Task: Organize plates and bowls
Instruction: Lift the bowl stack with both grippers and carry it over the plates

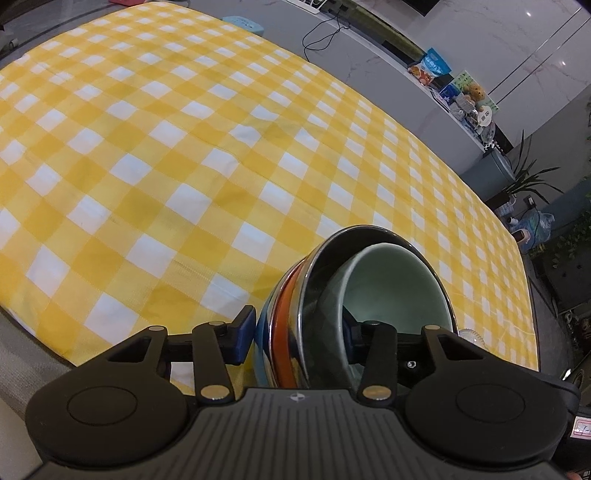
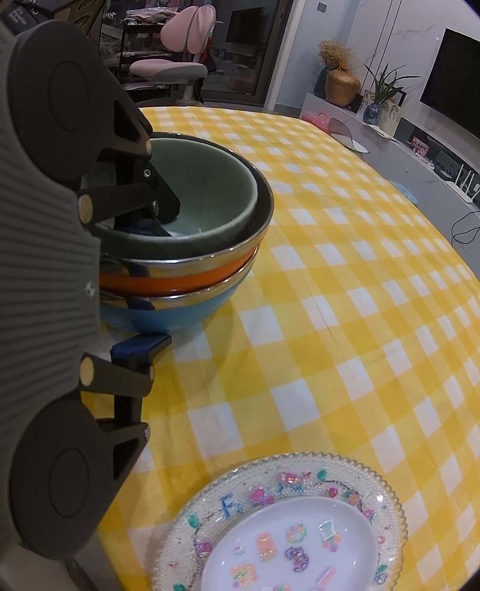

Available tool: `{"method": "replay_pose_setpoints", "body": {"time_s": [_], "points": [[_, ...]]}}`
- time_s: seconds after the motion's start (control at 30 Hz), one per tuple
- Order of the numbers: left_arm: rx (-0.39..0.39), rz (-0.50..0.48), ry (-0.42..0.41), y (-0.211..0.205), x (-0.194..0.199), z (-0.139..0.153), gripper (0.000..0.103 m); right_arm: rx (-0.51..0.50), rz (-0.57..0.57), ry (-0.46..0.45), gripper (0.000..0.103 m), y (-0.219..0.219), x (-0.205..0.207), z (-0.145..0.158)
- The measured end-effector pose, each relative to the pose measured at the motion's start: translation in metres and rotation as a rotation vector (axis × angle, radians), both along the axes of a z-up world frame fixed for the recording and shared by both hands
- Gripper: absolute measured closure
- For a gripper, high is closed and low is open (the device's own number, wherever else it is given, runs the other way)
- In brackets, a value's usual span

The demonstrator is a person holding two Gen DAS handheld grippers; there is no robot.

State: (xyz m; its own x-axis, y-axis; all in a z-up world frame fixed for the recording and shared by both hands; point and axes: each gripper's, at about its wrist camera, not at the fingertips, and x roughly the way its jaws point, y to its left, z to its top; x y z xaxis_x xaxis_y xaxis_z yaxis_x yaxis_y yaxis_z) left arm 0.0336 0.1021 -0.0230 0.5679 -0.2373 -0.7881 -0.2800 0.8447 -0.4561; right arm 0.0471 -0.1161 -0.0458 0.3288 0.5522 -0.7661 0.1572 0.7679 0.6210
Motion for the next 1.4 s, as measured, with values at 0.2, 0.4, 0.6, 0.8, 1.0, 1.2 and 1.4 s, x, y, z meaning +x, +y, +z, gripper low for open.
{"method": "replay_pose_setpoints", "body": {"time_s": [0.2, 0.4, 0.6, 0.8, 1.0, 1.2, 1.4], "points": [[0.004, -0.005, -0.013, -0.002, -0.006, 0.005, 0.052, 0.007, -0.002, -0.011, 0.054, -0.005, -0.006, 0.005], [0.001, -0.024, -0.047, -0.015, -0.01, 0.021, 0.052, 0.012, -0.012, -0.049, 0.054, -0.019, -0.013, 0.021], [-0.018, -0.063, -0.072, -0.043, -0.01, 0.036, 0.052, 0.004, -0.034, -0.089, 0.054, -0.05, -0.021, 0.039], [-0.045, -0.117, -0.092, -0.077, -0.004, 0.047, 0.052, -0.015, -0.047, -0.119, 0.054, -0.096, -0.029, 0.054], [-0.069, -0.175, -0.1, -0.113, 0.008, 0.049, 0.053, -0.037, -0.077, -0.139, 0.055, -0.141, -0.03, 0.065], [-0.092, -0.224, -0.088, -0.148, 0.023, 0.044, 0.054, -0.065, -0.107, -0.142, 0.055, -0.176, -0.027, 0.069], [-0.095, -0.245, -0.05, -0.169, 0.037, 0.03, 0.055, -0.072, -0.13, -0.105, 0.055, -0.198, -0.017, 0.059]]}}
